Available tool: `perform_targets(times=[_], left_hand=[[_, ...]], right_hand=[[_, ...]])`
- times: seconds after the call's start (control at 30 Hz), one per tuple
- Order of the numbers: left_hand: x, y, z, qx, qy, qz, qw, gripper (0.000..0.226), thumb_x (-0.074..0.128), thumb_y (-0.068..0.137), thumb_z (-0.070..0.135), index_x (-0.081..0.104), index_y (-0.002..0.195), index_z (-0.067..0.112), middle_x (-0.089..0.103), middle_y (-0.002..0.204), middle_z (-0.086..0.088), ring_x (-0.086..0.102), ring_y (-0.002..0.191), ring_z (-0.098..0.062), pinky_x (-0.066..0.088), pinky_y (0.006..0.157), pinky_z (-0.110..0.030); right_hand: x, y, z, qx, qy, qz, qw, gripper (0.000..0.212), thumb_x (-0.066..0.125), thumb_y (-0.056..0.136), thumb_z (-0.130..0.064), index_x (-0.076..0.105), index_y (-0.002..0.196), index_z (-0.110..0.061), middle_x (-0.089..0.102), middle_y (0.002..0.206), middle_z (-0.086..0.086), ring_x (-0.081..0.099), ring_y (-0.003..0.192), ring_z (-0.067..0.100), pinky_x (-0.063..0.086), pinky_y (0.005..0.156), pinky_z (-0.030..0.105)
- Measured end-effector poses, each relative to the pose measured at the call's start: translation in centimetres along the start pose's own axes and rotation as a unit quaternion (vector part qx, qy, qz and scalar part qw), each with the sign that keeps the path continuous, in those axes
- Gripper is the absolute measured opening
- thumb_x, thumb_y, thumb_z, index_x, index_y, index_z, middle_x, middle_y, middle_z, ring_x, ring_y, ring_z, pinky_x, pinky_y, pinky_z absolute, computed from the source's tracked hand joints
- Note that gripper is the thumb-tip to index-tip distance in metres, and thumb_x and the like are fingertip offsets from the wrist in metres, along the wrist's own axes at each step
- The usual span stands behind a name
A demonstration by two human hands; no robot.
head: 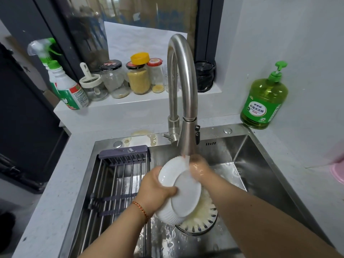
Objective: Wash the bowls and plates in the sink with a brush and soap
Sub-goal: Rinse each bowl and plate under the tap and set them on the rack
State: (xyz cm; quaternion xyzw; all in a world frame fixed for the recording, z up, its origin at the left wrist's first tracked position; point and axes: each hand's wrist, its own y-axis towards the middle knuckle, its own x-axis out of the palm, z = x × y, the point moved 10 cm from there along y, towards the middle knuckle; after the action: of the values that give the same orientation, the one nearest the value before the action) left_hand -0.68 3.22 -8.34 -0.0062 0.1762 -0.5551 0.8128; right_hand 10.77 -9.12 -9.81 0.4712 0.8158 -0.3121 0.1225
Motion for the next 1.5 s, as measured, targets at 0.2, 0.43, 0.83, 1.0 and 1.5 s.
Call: perform_targets(times=[0.2, 0.43, 0.83, 1.0, 1.5], left_hand=[[-0.4, 2.3, 0.1, -0.066, -0.177, 0.018, 0.982, 0.046, 0.077, 0.06, -0.005, 0.066, 0.103, 0.008, 0.072, 0.098, -0.015, 0.069, 0.086, -0.031, 0.058, 0.073, -0.049], [5.5, 4.6, 2.5, -0.061, -0.155, -0.001, 0.986, 0.027, 0.077, 0.072, -0.002, 0.07, 0.095, 0.013, 0.073, 0.084, -0.011, 0.068, 0.07, -0.025, 0.058, 0.07, -0.042], [12.8, 1.8, 2.2, 0.069, 0.48, -0.085, 0.871, 0.074, 0.007, 0.095, 0.058, 0.001, 0.155, 0.013, -0.001, 0.163, -0.006, -0.002, 0.15, -0.021, 0.001, 0.121, -0.045], [14.7, -2.1, 2.3, 0.119, 0.478, -0.136, 0.86, 0.105, -0.028, 0.064, 0.064, 0.0, 0.155, 0.021, -0.004, 0.163, 0.003, -0.012, 0.148, -0.01, -0.013, 0.119, -0.042], [9.8, 2.9, 0.5, 0.068, 0.548, -0.144, 0.821, 0.06, 0.002, 0.099, 0.053, -0.012, 0.153, 0.03, -0.009, 0.163, -0.002, -0.011, 0.149, -0.02, -0.013, 0.117, -0.051]], right_hand=[[0.2, -0.9, 6.4, 0.105, 0.452, -0.071, 0.883, 0.045, 0.052, 0.092, -0.046, 0.067, 0.111, -0.008, 0.072, 0.104, 0.016, 0.069, 0.094, 0.029, 0.05, 0.089, 0.043], [-0.6, -4.4, 9.7, 0.037, 0.646, -0.148, 0.748, 0.082, 0.09, 0.053, -0.043, 0.064, 0.122, -0.009, 0.057, 0.129, 0.023, 0.058, 0.114, 0.041, 0.054, 0.083, 0.048], [0.3, -5.7, 11.8, 0.104, 0.738, -0.011, 0.667, 0.055, 0.06, 0.079, -0.035, 0.055, 0.127, -0.008, 0.065, 0.118, 0.021, 0.067, 0.099, 0.036, 0.056, 0.075, 0.049], [2.7, -6.4, 10.8, 0.158, 0.728, -0.028, 0.667, 0.051, 0.056, 0.088, -0.038, 0.058, 0.127, -0.007, 0.065, 0.121, 0.016, 0.064, 0.11, 0.031, 0.043, 0.103, 0.044], [5.2, -8.0, 9.8, 0.118, 0.701, -0.059, 0.701, 0.047, 0.058, 0.088, -0.033, 0.057, 0.128, -0.008, 0.064, 0.121, 0.022, 0.058, 0.115, 0.038, 0.038, 0.105, 0.056]])
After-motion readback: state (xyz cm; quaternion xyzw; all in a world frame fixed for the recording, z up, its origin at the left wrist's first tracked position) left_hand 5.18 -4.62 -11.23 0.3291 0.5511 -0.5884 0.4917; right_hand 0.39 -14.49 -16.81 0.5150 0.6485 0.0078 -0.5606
